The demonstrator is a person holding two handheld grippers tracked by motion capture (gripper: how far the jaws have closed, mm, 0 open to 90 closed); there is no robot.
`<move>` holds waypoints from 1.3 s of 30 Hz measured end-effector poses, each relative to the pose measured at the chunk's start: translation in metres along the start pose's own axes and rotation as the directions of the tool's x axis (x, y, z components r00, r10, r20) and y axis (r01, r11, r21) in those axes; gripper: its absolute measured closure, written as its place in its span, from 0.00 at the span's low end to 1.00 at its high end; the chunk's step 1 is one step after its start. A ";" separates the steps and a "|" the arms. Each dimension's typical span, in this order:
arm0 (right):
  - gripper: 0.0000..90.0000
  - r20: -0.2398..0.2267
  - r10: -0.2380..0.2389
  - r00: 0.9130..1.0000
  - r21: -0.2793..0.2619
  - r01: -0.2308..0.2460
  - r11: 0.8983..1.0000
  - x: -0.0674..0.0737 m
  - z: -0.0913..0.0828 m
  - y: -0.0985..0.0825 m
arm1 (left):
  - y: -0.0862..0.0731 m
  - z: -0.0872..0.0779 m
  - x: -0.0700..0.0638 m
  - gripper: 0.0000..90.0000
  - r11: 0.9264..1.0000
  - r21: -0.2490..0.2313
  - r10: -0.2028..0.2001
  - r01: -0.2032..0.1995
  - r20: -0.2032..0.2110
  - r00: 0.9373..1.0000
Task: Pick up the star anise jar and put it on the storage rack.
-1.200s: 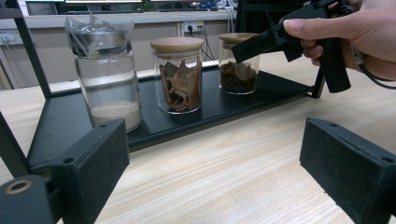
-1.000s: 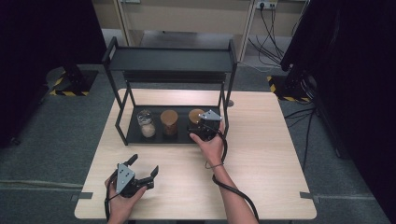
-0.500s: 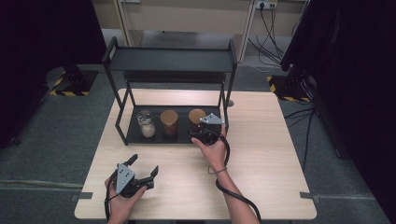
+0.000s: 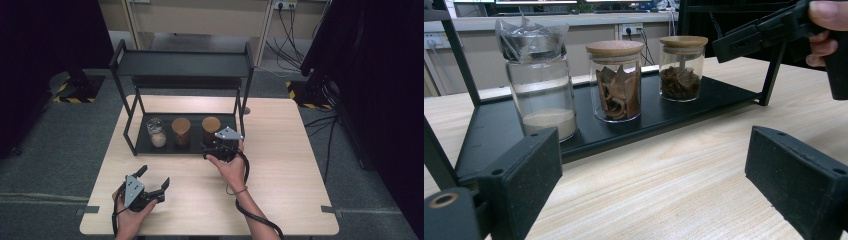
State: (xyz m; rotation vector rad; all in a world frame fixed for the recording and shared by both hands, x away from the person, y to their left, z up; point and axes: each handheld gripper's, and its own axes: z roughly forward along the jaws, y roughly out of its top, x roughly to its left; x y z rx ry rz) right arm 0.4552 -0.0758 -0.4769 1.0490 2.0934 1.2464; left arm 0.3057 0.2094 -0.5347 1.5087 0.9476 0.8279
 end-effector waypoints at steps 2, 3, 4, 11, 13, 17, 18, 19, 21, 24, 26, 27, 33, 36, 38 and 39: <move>0.04 -0.003 -0.003 1.000 -0.002 0.003 1.000 0.001 -0.002 -0.001 | 0.000 0.000 0.000 0.08 1.000 -0.001 0.000 0.000 -0.001 1.000; 0.04 -0.006 -0.003 1.000 -0.002 0.003 1.000 0.002 -0.003 -0.002 | 0.000 0.000 0.000 0.08 1.000 -0.001 0.001 -0.001 0.000 1.000; 0.04 -0.008 -0.004 1.000 -0.001 0.004 1.000 0.003 -0.003 -0.003 | 0.000 0.000 0.000 0.08 1.000 -0.001 0.001 -0.001 0.000 1.000; 0.04 -0.021 -0.019 1.000 -0.009 0.019 1.000 0.008 -0.013 -0.010 | 0.000 0.000 0.000 0.08 1.000 0.001 0.001 -0.001 0.000 1.000; 0.04 -0.022 -0.020 1.000 -0.011 0.020 1.000 0.008 -0.016 -0.010 | 0.000 0.000 0.000 0.08 1.000 0.001 0.001 -0.001 -0.001 1.000; 0.04 -0.025 -0.023 0.999 -0.010 0.023 1.000 0.009 -0.021 -0.013 | 0.000 0.000 0.000 0.08 1.000 0.000 0.000 0.000 -0.001 1.000; 0.04 -0.026 -0.024 0.999 -0.010 0.024 1.000 0.009 -0.023 -0.014 | 0.000 0.000 0.000 0.08 1.000 0.001 0.000 0.000 -0.001 1.000; 0.04 -0.026 -0.023 0.999 -0.010 0.023 1.000 0.009 -0.024 -0.015 | 0.000 0.000 0.000 0.08 1.000 0.001 0.000 0.000 -0.001 1.000; 0.04 -0.025 -0.023 0.999 -0.012 0.023 1.000 0.008 -0.027 -0.017 | 0.000 0.000 0.000 0.08 1.000 0.002 0.001 -0.001 -0.001 1.000; 0.04 -0.027 -0.026 0.999 -0.016 0.025 1.000 0.008 -0.030 -0.018 | 0.000 0.000 0.000 0.08 1.000 0.001 0.000 0.000 -0.002 1.000; 0.04 -0.028 -0.025 0.999 -0.017 0.025 1.000 0.008 -0.032 -0.019 | 0.000 0.000 0.000 0.08 1.000 0.002 -0.001 0.001 -0.002 1.000; 0.04 -0.030 -0.025 0.999 -0.018 0.024 1.000 0.008 -0.033 -0.020 | 0.000 0.000 0.000 0.08 1.000 0.002 -0.001 0.001 -0.002 1.000; 0.04 -0.031 -0.023 0.999 -0.019 0.022 1.000 0.007 -0.039 -0.025 | 0.000 0.000 0.000 0.08 1.000 0.001 0.000 0.000 -0.002 1.000; 0.04 -0.031 -0.018 0.999 -0.018 0.018 1.000 0.006 -0.042 -0.028 | 0.000 0.000 0.000 0.08 1.000 0.000 -0.001 0.001 -0.002 1.000; 0.04 -0.029 -0.020 0.999 -0.020 0.020 1.000 0.005 -0.045 -0.030 | 0.000 0.000 0.000 0.08 1.000 0.000 0.000 0.000 -0.002 1.000; 0.04 -0.029 -0.017 0.999 -0.019 0.017 1.000 0.005 -0.046 -0.031 | 0.000 0.000 0.000 0.08 1.000 0.000 0.000 0.000 -0.003 1.000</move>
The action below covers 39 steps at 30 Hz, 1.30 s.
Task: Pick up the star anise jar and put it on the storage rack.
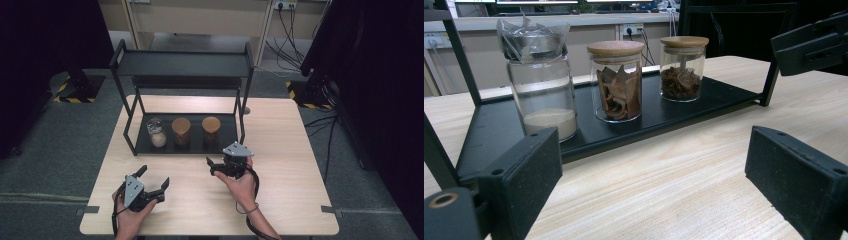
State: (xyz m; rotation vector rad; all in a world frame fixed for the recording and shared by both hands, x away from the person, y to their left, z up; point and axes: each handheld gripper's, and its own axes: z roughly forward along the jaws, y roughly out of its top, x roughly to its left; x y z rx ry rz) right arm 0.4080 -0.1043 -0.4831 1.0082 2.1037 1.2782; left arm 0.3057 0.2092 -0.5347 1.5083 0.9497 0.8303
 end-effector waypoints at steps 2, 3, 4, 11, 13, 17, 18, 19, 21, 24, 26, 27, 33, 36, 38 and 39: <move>0.04 0.001 0.001 1.000 -0.001 -0.001 1.000 -0.001 -0.002 -0.002 | 0.000 0.000 0.000 0.08 1.000 0.000 0.000 0.000 0.000 1.000; 0.04 0.000 0.001 1.000 0.001 -0.001 1.000 -0.001 -0.003 -0.003 | 0.000 0.000 0.000 0.08 1.000 0.000 0.000 0.000 0.000 1.000; 0.04 0.000 0.003 1.000 0.000 -0.003 1.000 -0.001 -0.004 -0.003 | 0.000 0.000 0.000 0.08 1.000 0.001 -0.001 0.001 0.000 1.000; 0.04 -0.004 -0.001 1.000 0.000 0.001 1.000 -0.001 -0.010 -0.007 | 0.000 0.000 0.000 0.08 1.000 0.000 0.000 0.000 0.000 1.000; 0.04 -0.002 -0.005 1.000 0.000 0.005 1.000 -0.001 -0.012 -0.008 | 0.000 0.000 0.000 0.08 1.000 -0.001 0.000 0.000 -0.001 1.000; 0.04 -0.001 -0.007 1.000 -0.001 0.007 1.000 -0.001 -0.017 -0.010 | 0.000 0.000 0.000 0.08 1.000 -0.001 0.002 -0.002 -0.001 1.000; 0.04 -0.001 -0.004 1.000 -0.002 0.004 1.000 -0.001 -0.018 -0.010 | 0.000 0.000 0.000 0.08 1.000 -0.001 0.002 -0.002 -0.002 1.000; 0.04 0.000 -0.005 1.000 -0.003 0.005 1.000 -0.002 -0.019 -0.011 | 0.000 0.000 0.000 0.08 1.000 -0.001 0.001 -0.001 -0.002 1.000; 0.04 -0.002 -0.005 1.000 -0.002 0.005 1.000 -0.002 -0.021 -0.012 | 0.000 0.000 0.000 0.08 1.000 0.000 0.000 0.000 -0.001 1.000; 0.04 -0.002 -0.004 1.000 0.000 0.004 1.000 -0.003 -0.023 -0.015 | 0.000 0.000 0.000 0.08 1.000 -0.001 0.001 -0.001 -0.002 1.000; 0.04 -0.002 -0.002 1.000 0.002 0.002 1.000 -0.003 -0.024 -0.018 | 0.000 0.000 0.000 0.08 1.000 -0.001 0.001 -0.001 -0.002 1.000; 0.04 -0.002 -0.002 1.000 0.002 0.002 1.000 -0.003 -0.025 -0.019 | 0.000 0.000 0.000 0.08 1.000 -0.001 0.001 -0.001 -0.002 1.000; 0.04 -0.002 -0.005 1.000 0.006 0.005 1.000 -0.003 -0.030 -0.025 | 0.000 0.000 0.000 0.08 1.000 0.000 0.000 0.000 -0.002 1.000; 0.04 -0.001 -0.001 1.000 0.007 0.001 1.000 -0.003 -0.032 -0.027 | 0.000 0.000 0.000 0.08 1.000 -0.002 0.000 0.000 -0.002 1.000; 0.04 -0.004 0.000 1.000 0.013 0.000 1.000 -0.004 -0.033 -0.029 | 0.000 0.000 0.000 0.08 1.000 -0.001 -0.002 0.002 -0.002 1.000; 0.04 -0.006 0.000 1.000 0.017 0.000 1.000 -0.005 -0.034 -0.030 | 0.000 0.000 0.000 0.08 1.000 -0.001 -0.002 0.002 -0.002 1.000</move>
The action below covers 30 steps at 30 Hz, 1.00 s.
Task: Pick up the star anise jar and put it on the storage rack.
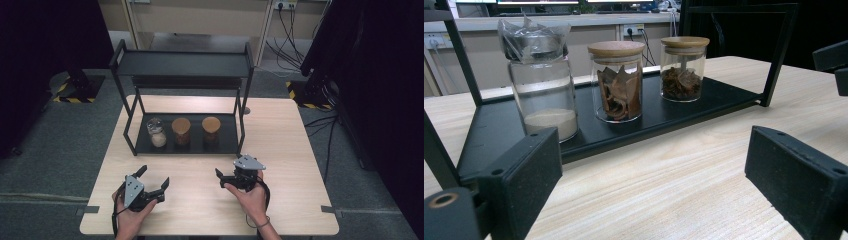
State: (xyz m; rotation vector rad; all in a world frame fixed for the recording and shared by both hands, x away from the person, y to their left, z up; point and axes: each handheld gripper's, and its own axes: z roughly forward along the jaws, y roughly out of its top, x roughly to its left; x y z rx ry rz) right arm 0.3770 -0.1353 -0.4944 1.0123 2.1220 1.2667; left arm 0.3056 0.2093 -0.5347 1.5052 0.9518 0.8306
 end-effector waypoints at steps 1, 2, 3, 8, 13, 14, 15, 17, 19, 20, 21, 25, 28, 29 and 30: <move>0.04 -0.001 0.001 1.000 0.003 -0.001 1.000 -0.001 -0.001 -0.001 | 0.000 0.000 0.000 0.08 1.000 0.000 0.000 0.000 0.000 1.000; 0.04 -0.004 0.002 1.000 0.007 -0.002 1.000 -0.002 -0.001 -0.001 | 0.000 0.000 0.000 0.08 1.000 0.000 0.001 -0.001 0.000 1.000; 0.04 -0.004 0.004 1.000 0.007 -0.004 1.000 -0.003 -0.002 -0.001 | 0.000 0.000 0.000 0.08 1.000 0.001 0.001 -0.001 0.000 1.000; 0.04 -0.005 0.012 1.000 0.008 -0.012 1.000 -0.006 -0.006 -0.003 | 0.000 0.000 0.000 0.08 1.000 0.001 0.002 -0.002 -0.002 1.000; 0.04 -0.007 0.022 1.000 0.009 -0.022 1.000 -0.007 -0.010 -0.007 | 0.000 0.000 0.000 0.08 1.000 -0.001 0.002 -0.002 -0.002 1.000; 0.04 -0.012 0.028 1.000 0.009 -0.028 1.000 -0.008 -0.011 -0.008 | 0.000 0.000 0.000 0.08 1.000 0.000 0.002 -0.002 -0.002 1.000; 0.04 -0.012 0.028 1.000 0.009 -0.028 1.000 -0.008 -0.011 -0.008 | 0.000 0.000 0.000 0.08 1.000 0.000 0.002 -0.002 -0.002 1.000; 0.04 -0.013 0.034 0.999 0.010 -0.034 0.999 -0.008 -0.012 -0.011 | 0.000 0.000 0.000 0.08 1.000 0.001 0.001 -0.001 -0.002 1.000; 0.04 -0.013 0.039 0.999 0.011 -0.039 0.999 -0.008 -0.013 -0.013 | 0.000 0.000 0.000 0.08 1.000 0.000 0.000 0.000 -0.002 1.000; 0.04 -0.013 0.041 0.999 0.012 -0.041 0.999 -0.009 -0.014 -0.013 | 0.000 0.000 0.000 0.08 1.000 0.000 0.000 0.000 -0.002 1.000; 0.04 -0.012 0.043 0.999 0.012 -0.043 0.999 -0.009 -0.015 -0.014 | 0.000 0.000 0.000 0.08 1.000 0.000 0.000 0.000 -0.002 1.000; 0.04 -0.009 0.045 0.999 0.016 -0.045 0.999 -0.010 -0.017 -0.018 | 0.000 0.000 0.000 0.08 1.000 0.000 -0.001 0.001 -0.002 1.000; 0.04 -0.004 0.050 0.999 0.018 -0.050 0.999 -0.011 -0.020 -0.022 | 0.000 0.000 0.000 0.08 1.000 -0.001 0.000 0.000 -0.002 1.000; 0.04 -0.003 0.052 0.999 0.018 -0.051 0.999 -0.011 -0.020 -0.023 | 0.000 0.000 0.000 0.08 1.000 -0.001 0.000 0.000 -0.002 1.000; 0.04 -0.002 0.054 0.999 0.019 -0.054 0.998 -0.011 -0.021 -0.024 | 0.000 0.000 0.000 0.08 1.000 -0.001 0.000 0.000 -0.003 1.000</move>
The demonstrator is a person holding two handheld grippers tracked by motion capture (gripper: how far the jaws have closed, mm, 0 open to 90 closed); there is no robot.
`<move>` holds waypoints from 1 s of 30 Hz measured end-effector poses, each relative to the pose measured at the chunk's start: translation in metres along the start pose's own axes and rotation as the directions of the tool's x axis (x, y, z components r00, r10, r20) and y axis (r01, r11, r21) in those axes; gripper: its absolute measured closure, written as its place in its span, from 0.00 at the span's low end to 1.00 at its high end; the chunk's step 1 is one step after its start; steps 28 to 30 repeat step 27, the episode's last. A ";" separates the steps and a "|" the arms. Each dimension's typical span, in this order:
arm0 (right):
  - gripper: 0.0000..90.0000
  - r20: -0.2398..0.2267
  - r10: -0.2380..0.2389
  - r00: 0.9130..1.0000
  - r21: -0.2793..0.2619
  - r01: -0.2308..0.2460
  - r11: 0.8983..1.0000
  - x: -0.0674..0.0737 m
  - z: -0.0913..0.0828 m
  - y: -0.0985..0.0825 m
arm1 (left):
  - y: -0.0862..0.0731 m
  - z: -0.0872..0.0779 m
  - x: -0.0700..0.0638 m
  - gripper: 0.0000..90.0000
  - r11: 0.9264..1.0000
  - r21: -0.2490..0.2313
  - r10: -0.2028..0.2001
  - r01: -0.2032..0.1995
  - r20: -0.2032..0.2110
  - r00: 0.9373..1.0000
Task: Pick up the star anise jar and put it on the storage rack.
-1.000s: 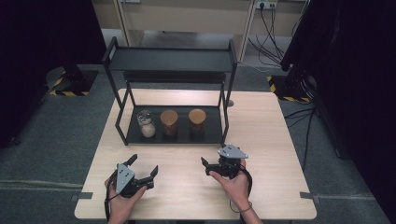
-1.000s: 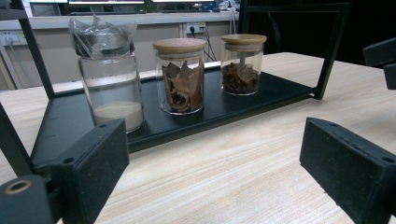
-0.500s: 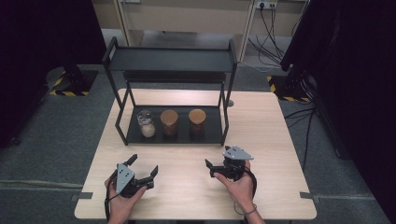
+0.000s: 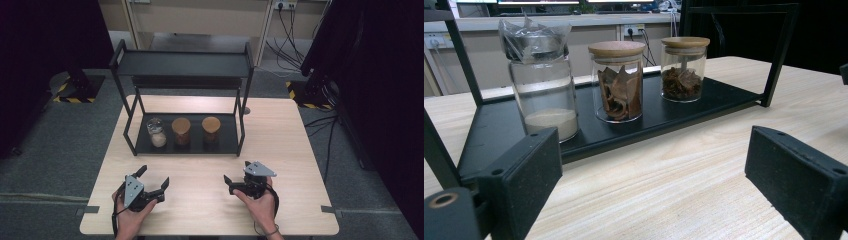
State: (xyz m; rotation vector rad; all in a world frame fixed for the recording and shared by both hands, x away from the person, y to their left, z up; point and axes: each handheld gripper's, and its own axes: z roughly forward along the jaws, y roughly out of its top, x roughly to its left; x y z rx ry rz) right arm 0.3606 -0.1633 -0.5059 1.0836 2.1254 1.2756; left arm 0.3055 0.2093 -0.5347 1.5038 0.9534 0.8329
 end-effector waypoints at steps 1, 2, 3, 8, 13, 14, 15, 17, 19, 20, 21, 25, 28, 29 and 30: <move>0.04 0.001 0.001 1.000 0.002 -0.001 1.000 0.000 -0.001 -0.002 | 0.000 0.000 0.000 0.08 1.000 0.001 0.000 0.000 0.000 1.000; 0.04 0.001 0.004 1.000 0.003 -0.004 1.000 0.000 -0.001 -0.004 | 0.000 0.000 0.000 0.08 1.000 0.001 0.000 0.000 0.000 1.000; 0.04 0.002 0.007 1.000 0.003 -0.007 1.000 -0.001 -0.002 -0.005 | 0.000 0.000 0.000 0.08 1.000 0.001 -0.001 0.001 0.000 1.000; 0.04 0.009 0.021 1.000 0.001 -0.021 1.000 -0.003 -0.004 -0.013 | 0.000 0.000 0.000 0.08 1.000 0.000 0.001 -0.001 0.000 1.000; 0.04 0.016 0.034 0.999 0.001 -0.034 0.999 -0.003 -0.004 -0.020 | 0.000 0.000 0.000 0.08 1.000 0.000 0.000 0.000 0.000 1.000; 0.04 0.018 0.035 0.999 0.000 -0.035 0.999 -0.003 -0.004 -0.022 | 0.000 0.000 0.000 0.08 1.000 -0.001 -0.001 0.001 0.000 1.000; 0.04 0.018 0.036 0.999 0.008 -0.036 0.999 -0.003 -0.003 -0.022 | 0.000 0.000 0.000 0.08 1.000 -0.001 0.000 0.000 0.000 1.000; 0.04 0.021 0.038 0.999 -0.004 -0.038 0.999 -0.002 -0.004 -0.023 | 0.000 0.000 0.000 0.08 1.000 -0.002 0.000 0.000 0.000 1.000; 0.04 0.021 0.037 0.999 -0.002 -0.037 0.999 -0.003 -0.004 -0.023 | 0.000 0.000 0.000 0.08 1.000 0.000 -0.001 0.001 0.000 1.000; 0.04 0.022 0.037 0.999 -0.003 -0.037 0.999 -0.002 -0.004 -0.023 | 0.000 0.000 0.000 0.08 1.000 0.000 -0.001 0.001 0.000 1.000; 0.04 0.022 0.036 0.999 -0.003 -0.036 0.999 -0.002 -0.004 -0.023 | 0.000 0.000 0.000 0.08 1.000 -0.001 -0.001 0.001 0.001 1.000; 0.04 0.030 0.031 0.999 -0.013 -0.030 0.999 -0.001 -0.004 -0.023 | 0.000 0.000 0.000 0.09 1.000 0.001 -0.006 0.006 0.003 1.000; 0.04 0.023 0.026 0.999 -0.028 -0.025 0.999 0.001 -0.006 -0.022 | 0.003 0.003 0.001 0.09 1.000 0.008 -0.026 0.026 0.011 1.000; 0.04 0.023 0.026 0.999 -0.028 -0.025 0.999 0.001 -0.006 -0.022 | 0.003 0.003 0.001 0.09 1.000 0.008 -0.026 0.026 0.011 1.000; 0.04 0.023 0.026 0.999 -0.028 -0.025 0.999 0.001 -0.006 -0.022 | 0.003 0.003 0.001 0.09 1.000 0.008 -0.026 0.026 0.011 1.000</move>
